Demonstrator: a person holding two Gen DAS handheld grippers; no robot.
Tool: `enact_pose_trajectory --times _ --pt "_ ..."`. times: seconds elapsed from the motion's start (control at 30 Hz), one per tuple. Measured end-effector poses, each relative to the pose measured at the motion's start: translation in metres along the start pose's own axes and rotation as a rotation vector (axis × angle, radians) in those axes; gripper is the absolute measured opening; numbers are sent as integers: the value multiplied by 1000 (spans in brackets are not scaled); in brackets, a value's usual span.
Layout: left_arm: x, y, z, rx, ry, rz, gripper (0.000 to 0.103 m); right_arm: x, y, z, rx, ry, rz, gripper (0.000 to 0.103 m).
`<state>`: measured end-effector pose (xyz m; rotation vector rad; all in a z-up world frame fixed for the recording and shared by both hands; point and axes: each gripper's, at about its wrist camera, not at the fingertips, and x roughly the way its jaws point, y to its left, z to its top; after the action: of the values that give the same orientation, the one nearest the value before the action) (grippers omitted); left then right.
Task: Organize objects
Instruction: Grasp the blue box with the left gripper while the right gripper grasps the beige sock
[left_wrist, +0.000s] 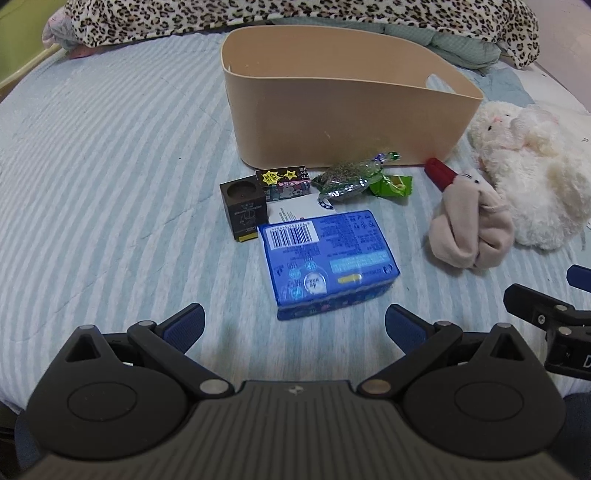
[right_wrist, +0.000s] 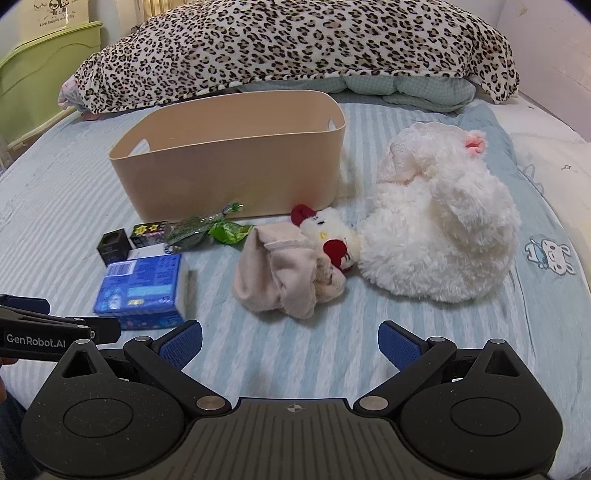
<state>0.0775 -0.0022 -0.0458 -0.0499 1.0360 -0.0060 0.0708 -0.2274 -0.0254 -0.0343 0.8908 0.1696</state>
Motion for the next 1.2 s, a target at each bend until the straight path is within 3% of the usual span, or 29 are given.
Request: enact_pose_trajectory --times 0.47,0.6,0.77,0.97,1.13,1.2 --pt "41 -7 42 -34 -4 -19 103 53 -21 32 66 -20 63 103" --pt "53 -16 51 -23 22 -33 103 66 -23 36 69 -13 73 103" --pt "70 -28 48 12 73 6 103 82 -22 36 52 22 84 99" --pt "78 -20 44 -20 114 -24 103 89 -19 31 54 43 111 79" --pt "73 -15 43 -12 102 -49 96 84 -15 29 38 29 106 43" --pt "70 -14 42 -3 98 -51 95 81 -15 28 41 21 109 37"
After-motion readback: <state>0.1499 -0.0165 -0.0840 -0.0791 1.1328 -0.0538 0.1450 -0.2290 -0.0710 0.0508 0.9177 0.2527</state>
